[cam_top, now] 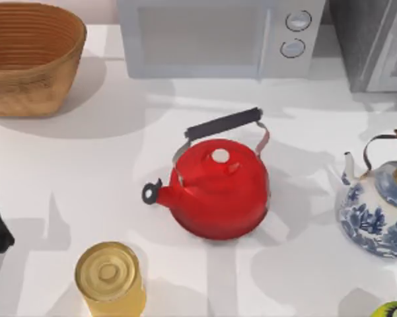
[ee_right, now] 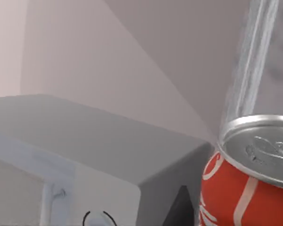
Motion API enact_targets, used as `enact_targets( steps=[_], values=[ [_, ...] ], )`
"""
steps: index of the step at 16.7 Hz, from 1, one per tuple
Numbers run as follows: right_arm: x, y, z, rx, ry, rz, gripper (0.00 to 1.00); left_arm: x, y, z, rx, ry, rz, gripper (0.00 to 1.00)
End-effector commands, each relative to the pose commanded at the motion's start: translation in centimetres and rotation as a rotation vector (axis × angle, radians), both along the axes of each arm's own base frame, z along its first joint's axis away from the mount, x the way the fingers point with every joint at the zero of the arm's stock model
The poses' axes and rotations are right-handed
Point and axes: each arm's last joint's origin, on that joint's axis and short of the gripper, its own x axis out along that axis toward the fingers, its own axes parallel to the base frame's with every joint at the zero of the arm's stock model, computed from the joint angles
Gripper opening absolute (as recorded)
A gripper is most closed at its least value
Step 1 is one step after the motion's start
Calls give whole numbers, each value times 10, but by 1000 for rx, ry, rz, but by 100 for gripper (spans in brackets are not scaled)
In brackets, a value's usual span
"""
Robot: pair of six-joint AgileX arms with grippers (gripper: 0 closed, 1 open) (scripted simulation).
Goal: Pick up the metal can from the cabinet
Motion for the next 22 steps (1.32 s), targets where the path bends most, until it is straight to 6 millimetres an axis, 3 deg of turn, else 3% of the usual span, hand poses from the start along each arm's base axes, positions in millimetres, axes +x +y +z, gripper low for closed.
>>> enact_targets(
  steps=[7,13,15,22],
  values=[
    [24,-18,-69,-10,92,123,0,0,0,0,0,0,0,100],
    [24,-30,-138,17,222,235,0,0,0,0,0,0,0,100],
    [21,-32,-150,25,248,262,0,0,0,0,0,0,0,100],
    [22,-30,-151,29,254,266,0,0,0,0,0,0,0,100]
  ],
)
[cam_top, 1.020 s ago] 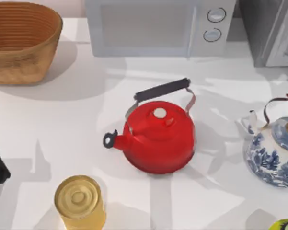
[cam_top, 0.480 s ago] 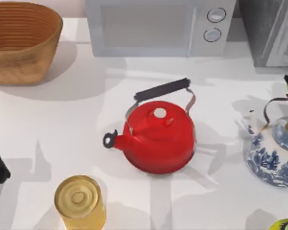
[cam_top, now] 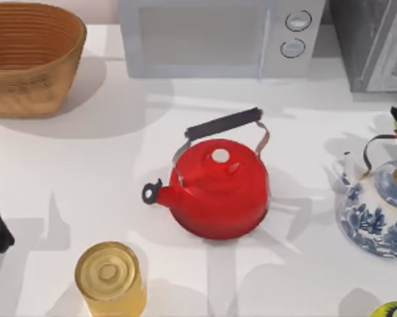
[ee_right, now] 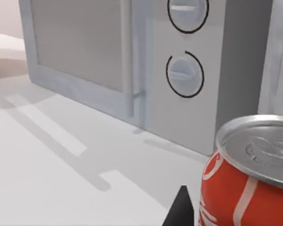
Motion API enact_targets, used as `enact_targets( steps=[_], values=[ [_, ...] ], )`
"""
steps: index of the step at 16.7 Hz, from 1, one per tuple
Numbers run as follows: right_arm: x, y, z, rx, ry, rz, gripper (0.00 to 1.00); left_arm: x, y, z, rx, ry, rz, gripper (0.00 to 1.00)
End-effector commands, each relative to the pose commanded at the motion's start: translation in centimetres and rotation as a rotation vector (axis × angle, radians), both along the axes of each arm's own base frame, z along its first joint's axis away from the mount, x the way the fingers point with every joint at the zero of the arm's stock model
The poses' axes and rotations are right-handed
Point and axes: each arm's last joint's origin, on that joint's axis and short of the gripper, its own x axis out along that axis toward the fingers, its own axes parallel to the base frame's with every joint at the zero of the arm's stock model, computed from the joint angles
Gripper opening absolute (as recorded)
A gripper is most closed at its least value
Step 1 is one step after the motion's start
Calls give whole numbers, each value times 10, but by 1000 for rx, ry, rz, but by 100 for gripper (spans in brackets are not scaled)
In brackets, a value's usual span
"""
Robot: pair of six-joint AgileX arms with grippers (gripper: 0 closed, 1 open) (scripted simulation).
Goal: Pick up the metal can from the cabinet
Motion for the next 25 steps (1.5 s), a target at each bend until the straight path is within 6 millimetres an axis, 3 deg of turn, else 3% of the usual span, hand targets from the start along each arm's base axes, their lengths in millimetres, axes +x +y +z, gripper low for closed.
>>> enact_targets(
  steps=[5,10,23,25],
  values=[
    [17,7,3,-2,-27,-15,0,0,0,0,0,0,0,100],
    [17,15,-6,-3,-5,-3,0,0,0,0,0,0,0,100],
    [17,15,-6,-3,-5,-3,98,0,0,0,0,0,0,100],
    [17,15,-6,-3,-5,-3,100,0,0,0,0,0,0,100]
  ],
)
